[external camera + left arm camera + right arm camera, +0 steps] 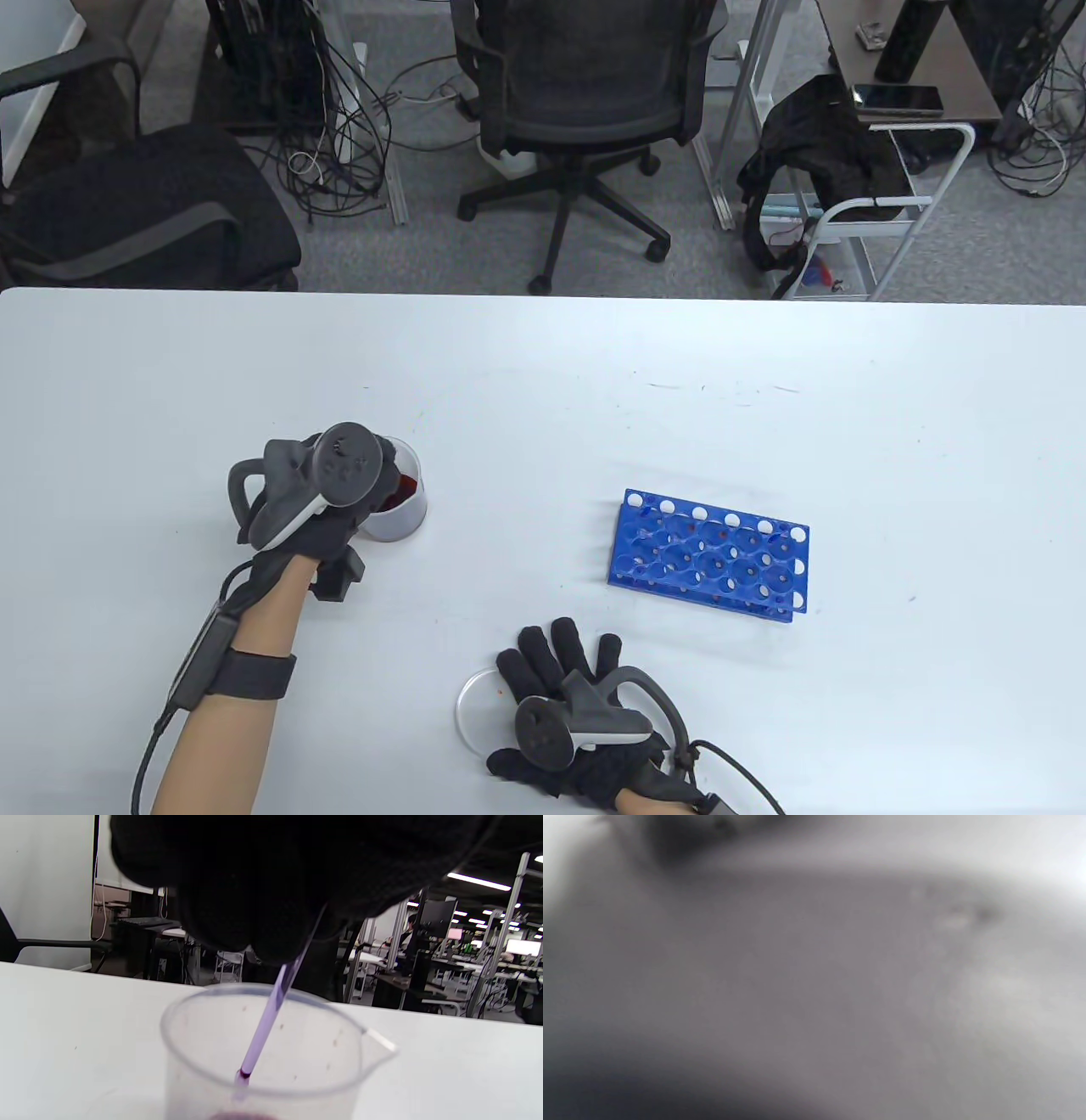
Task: Dip glass rod and spread liquid on culture dish
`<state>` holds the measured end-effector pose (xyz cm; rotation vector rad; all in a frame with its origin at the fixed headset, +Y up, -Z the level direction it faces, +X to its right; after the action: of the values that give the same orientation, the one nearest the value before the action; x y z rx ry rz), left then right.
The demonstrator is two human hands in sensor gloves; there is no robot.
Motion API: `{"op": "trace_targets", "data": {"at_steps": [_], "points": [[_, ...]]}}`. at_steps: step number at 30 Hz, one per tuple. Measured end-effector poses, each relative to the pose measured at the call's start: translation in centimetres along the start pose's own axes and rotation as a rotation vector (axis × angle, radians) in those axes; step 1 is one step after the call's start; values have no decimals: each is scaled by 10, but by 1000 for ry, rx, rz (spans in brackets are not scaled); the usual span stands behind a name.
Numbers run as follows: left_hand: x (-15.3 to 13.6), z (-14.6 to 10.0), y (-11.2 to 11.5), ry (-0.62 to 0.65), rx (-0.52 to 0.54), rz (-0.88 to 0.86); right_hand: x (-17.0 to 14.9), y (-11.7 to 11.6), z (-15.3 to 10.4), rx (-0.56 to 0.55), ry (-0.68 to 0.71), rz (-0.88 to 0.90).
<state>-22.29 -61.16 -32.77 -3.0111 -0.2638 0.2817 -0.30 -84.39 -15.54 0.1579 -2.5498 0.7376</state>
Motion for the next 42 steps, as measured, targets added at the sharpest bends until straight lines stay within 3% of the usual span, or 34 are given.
{"op": "trace_targets", "data": {"at_steps": [8,17,30,37,42], "points": [[4,-49,-47,119,92,-53,0,0,0,-1,-3,-1],[20,-116,-45,280,66,-158,0,0,0,-1,-3,-1],[39,-174,-1,436,-94,-240,0,0,0,-1,-3,-1],[45,-186,45,460,-182,-197,0,0,0,-1,-3,-1],[46,-189,59,466,-216,-200,0,0,0,-1,-3,-1]]}}
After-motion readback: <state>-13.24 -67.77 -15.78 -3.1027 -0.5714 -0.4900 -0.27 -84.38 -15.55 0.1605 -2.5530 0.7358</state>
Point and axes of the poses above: the tracker on the back of each hand, its own x axis roughly to the thumb side, its own z axis roughly from the wrist to the fingertips, y = z × x, the point moved 5 cm from there along z, roughly from the wrist to the fingertips, and after that the axes turned 15 degrees about -y, right-handed, at the moved point
